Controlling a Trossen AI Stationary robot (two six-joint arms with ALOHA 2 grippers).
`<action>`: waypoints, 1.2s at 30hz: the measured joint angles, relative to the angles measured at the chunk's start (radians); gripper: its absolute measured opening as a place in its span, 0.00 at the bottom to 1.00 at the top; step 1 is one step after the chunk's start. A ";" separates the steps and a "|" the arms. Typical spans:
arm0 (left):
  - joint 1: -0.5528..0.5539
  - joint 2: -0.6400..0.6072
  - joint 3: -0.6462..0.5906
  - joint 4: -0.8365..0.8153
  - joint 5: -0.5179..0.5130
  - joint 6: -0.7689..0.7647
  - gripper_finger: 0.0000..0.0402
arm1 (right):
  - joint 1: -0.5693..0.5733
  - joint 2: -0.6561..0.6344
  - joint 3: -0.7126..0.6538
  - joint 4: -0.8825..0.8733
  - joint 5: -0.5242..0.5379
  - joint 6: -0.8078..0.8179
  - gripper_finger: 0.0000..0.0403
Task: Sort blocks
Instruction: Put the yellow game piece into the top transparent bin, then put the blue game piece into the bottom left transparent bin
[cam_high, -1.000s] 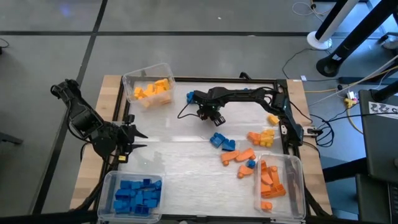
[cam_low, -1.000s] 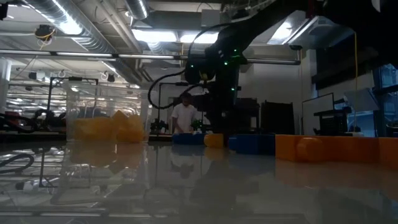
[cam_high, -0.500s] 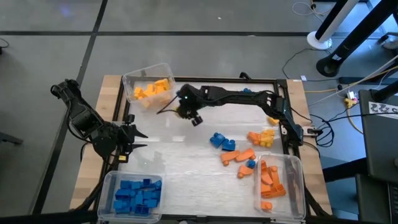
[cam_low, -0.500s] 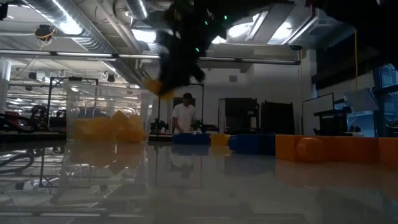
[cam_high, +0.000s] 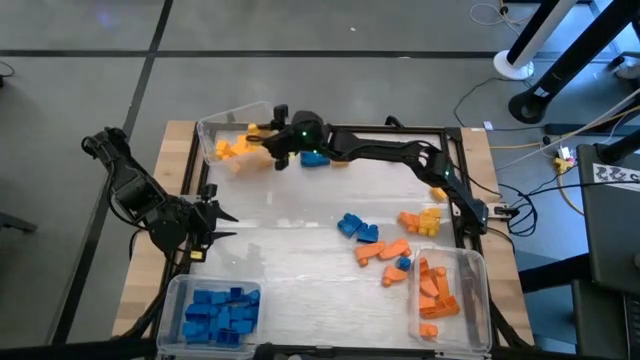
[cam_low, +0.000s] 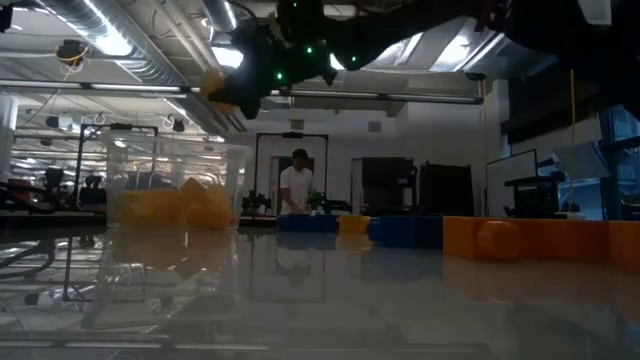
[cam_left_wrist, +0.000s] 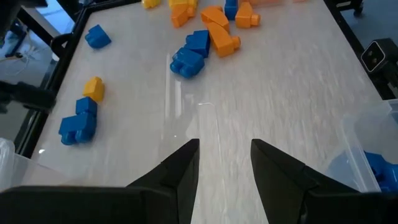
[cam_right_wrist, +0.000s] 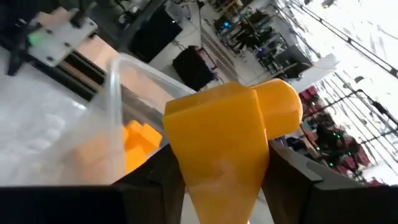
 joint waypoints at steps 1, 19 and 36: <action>0.000 0.000 0.000 0.000 0.000 0.000 0.33 | -0.006 0.009 0.000 0.014 0.000 0.005 0.42; 0.000 0.000 0.000 -0.001 -0.004 -0.004 0.33 | -0.023 0.067 0.000 0.046 0.082 0.063 0.53; 0.000 0.000 0.000 -0.001 -0.024 -0.024 0.33 | -0.024 0.042 0.113 -0.217 0.122 0.079 0.53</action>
